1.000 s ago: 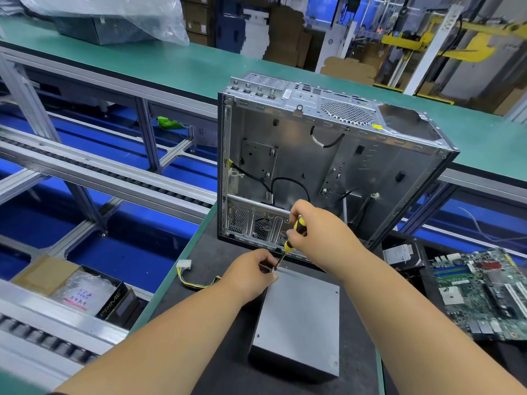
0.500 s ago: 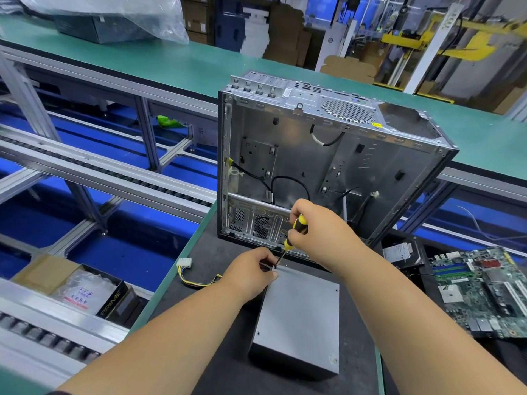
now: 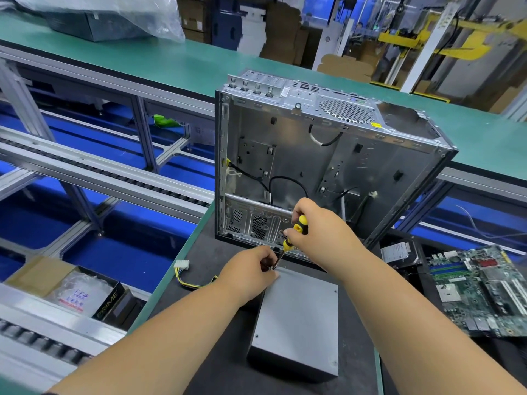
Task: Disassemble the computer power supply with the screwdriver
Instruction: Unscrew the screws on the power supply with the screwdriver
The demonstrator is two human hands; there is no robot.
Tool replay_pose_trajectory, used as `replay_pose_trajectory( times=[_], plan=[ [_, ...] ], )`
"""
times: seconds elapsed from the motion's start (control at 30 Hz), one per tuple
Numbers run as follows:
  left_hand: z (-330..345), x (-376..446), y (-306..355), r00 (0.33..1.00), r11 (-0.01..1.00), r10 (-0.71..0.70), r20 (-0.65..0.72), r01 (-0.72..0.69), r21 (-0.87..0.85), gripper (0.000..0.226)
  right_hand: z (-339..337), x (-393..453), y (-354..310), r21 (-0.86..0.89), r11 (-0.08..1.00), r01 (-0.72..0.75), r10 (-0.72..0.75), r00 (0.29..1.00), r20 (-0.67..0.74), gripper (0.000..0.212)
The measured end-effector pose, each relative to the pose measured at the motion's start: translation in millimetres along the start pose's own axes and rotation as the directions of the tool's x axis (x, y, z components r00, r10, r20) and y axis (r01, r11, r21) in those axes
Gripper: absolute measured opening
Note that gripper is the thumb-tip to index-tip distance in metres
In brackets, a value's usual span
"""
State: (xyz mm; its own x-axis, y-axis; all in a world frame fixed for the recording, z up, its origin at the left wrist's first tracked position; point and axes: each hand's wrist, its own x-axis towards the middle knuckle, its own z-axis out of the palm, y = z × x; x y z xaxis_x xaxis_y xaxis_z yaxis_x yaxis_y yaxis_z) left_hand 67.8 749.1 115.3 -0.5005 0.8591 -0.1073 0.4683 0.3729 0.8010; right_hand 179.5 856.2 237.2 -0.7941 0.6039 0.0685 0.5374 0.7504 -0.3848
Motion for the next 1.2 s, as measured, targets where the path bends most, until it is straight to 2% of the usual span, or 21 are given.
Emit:
replay_pose_trajectory(
  times=[0.23, 0.33, 0.43, 0.6, 0.83, 0.97, 1.1, 1.2],
  plan=[
    [-1.1, 3.6, -3.3, 0.999, 0.999, 0.042, -0.010, -0.041, 0.035, 0.008, -1.5, 1.0, 0.7, 0.020, 0.998, 0.065, -0.066, 0.996, 0.056, 0.015],
    [-0.4, 4.8, -3.9, 0.999, 0.999, 0.043, -0.004, -0.043, 0.032, 0.006, -1.9, 0.7, 0.8, -0.075, 0.993, 0.086, -0.084, 0.996, 0.033, 0.022],
    [-0.3, 6.9, -4.3, 0.999, 0.999, 0.039, 0.002, -0.039, 0.023, 0.004, -1.0, 2.1, 0.1, -0.104, 0.994, 0.045, -0.045, 0.999, 0.011, 0.037],
    [0.3, 8.8, -8.6, 1.000, 1.000, 0.028, 0.010, -0.028, -0.004, 0.008, 3.4, 1.4, -1.1, -0.023, 1.000, -0.011, 0.011, 1.000, 0.001, 0.016],
    [-0.6, 10.6, -11.9, 0.999, 0.998, 0.029, 0.026, -0.027, -0.056, 0.011, 3.6, -3.2, -4.8, 0.063, 0.997, -0.052, 0.053, 0.998, -0.014, 0.020],
    [-2.7, 10.6, -13.5, 0.998, 0.995, 0.043, 0.048, -0.038, -0.092, 0.013, 3.2, -5.4, -8.9, -0.009, 0.999, -0.041, 0.041, 0.999, -0.033, 0.015],
    [-4.1, 11.4, -13.6, 0.997, 0.994, 0.051, 0.059, -0.045, -0.102, 0.013, 3.5, -3.8, -11.1, -0.064, 0.993, -0.103, 0.100, 0.994, -0.050, 0.037],
    [-3.8, 11.8, -14.6, 0.997, 0.994, 0.043, 0.066, -0.036, -0.104, 0.013, 3.5, -0.1, -11.5, -0.063, 0.992, -0.107, 0.105, 0.994, -0.037, 0.023]
  ],
)
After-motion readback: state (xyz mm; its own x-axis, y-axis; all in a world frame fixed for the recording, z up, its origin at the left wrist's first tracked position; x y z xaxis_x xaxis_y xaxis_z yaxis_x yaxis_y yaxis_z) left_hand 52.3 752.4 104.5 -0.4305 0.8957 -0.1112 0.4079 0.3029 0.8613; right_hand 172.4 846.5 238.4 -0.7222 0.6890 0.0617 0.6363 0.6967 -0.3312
